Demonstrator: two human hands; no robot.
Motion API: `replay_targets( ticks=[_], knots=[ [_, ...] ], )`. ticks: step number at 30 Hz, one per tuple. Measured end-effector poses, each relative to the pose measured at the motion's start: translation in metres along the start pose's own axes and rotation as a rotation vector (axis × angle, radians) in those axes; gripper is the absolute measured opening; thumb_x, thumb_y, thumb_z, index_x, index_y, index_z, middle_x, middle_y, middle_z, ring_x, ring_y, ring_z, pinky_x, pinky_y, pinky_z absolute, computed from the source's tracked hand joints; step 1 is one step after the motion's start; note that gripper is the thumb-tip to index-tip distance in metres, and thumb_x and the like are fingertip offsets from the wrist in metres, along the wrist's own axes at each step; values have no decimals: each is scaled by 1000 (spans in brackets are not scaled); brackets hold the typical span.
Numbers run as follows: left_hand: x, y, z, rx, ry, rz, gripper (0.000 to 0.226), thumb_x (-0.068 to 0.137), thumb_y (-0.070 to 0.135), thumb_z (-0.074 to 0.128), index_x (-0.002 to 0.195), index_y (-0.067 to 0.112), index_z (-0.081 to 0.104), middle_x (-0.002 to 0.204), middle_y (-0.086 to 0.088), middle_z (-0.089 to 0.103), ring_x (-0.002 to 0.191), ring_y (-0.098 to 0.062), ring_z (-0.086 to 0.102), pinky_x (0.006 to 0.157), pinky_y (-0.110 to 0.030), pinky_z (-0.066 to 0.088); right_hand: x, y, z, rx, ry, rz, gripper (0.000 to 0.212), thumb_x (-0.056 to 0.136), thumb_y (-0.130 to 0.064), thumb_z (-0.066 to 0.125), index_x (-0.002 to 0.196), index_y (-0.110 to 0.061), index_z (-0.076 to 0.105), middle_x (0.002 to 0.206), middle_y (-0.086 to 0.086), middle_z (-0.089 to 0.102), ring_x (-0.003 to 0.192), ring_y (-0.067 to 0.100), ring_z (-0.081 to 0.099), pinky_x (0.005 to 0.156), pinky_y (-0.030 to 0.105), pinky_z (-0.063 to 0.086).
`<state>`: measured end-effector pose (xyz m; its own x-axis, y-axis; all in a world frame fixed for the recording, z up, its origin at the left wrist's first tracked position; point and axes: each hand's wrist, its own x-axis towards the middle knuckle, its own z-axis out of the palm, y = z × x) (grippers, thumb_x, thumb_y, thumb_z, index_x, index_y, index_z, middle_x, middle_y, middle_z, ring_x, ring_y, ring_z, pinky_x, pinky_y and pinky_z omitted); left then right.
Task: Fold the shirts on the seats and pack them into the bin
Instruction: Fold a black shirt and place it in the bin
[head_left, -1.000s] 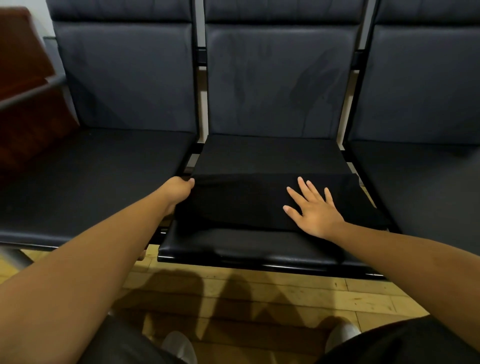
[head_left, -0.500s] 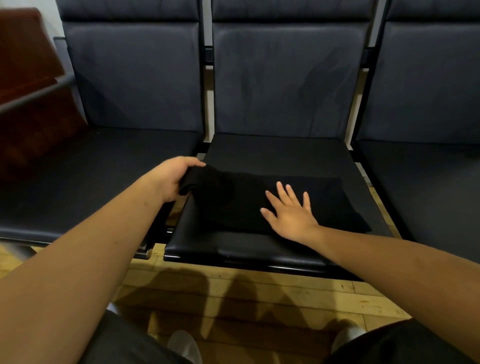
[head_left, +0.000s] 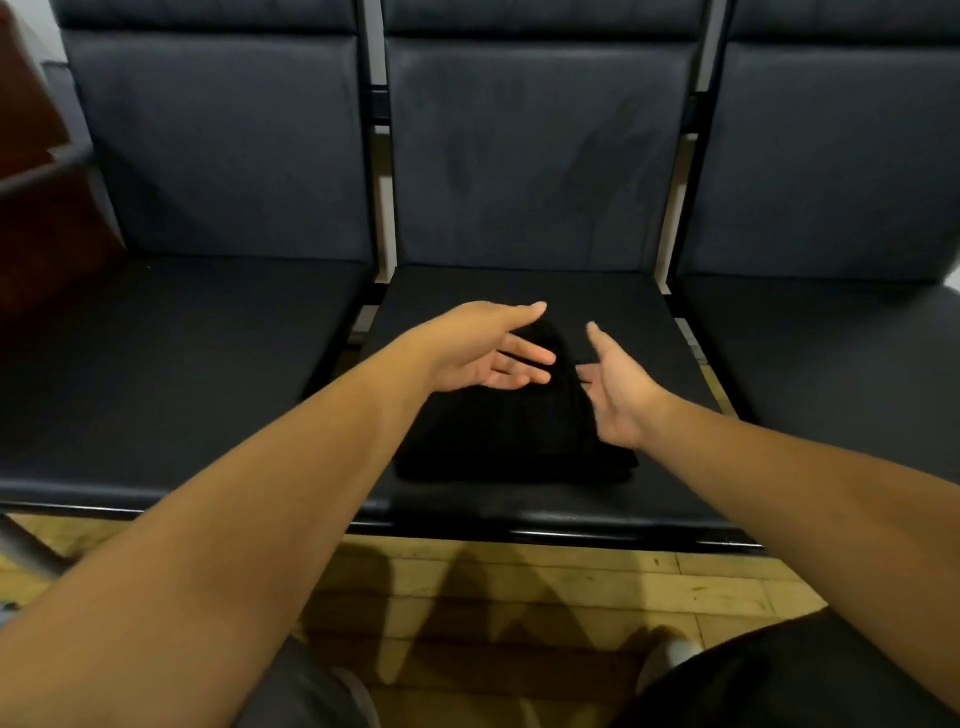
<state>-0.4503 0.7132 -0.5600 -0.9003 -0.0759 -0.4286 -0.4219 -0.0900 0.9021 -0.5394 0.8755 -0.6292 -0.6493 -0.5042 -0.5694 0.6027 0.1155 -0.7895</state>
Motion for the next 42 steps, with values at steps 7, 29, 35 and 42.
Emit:
replay_targets(
  ticks=[7,29,35,42],
  knots=[
    [7,-28,-44,275,417,-53,26,103,29,55,122,12,60,94,-4,73,73,-15,66,64,-27,51,-5,4,3,-410,219,-213,65,90,-19,76,146,-3,45,148,12,50,139,29,45,110,36,37],
    [19,-65,-63,268,502,-277,75,75,52,83,134,14,56,126,-8,63,112,-30,63,95,-46,55,6,0,-19,-914,413,-203,31,93,-32,71,94,-3,61,99,13,66,101,34,65,82,38,54],
    [12,-60,-59,-53,430,-236,54,81,25,81,130,13,61,117,-14,71,104,-34,70,93,-51,56,5,0,-29,-996,556,-176,19,100,-23,54,89,-8,52,102,14,57,88,32,58,67,33,44],
    [1,-45,-40,-387,250,-63,57,75,24,67,130,11,65,120,-15,72,110,-35,70,92,-47,55,10,-2,-16,-954,532,-195,22,96,-16,54,77,-11,46,87,9,52,80,28,55,59,31,40]
  ],
)
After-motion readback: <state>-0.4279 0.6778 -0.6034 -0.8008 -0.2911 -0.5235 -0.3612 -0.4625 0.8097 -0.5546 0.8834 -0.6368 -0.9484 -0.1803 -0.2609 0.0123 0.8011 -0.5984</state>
